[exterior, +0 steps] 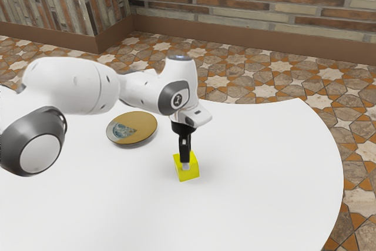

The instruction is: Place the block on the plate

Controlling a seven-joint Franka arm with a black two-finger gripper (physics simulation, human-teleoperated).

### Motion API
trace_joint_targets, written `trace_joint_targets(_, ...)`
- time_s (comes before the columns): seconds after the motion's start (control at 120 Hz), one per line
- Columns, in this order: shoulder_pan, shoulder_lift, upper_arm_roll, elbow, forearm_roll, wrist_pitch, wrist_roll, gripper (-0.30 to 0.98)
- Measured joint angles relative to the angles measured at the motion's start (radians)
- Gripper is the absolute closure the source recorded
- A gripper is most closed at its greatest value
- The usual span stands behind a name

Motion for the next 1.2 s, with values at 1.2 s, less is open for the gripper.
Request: trace_joint_targets(1.2, -0.061, -0.055, 0.071, 0.0, -0.008, 0.003, 0.032, 0.29)
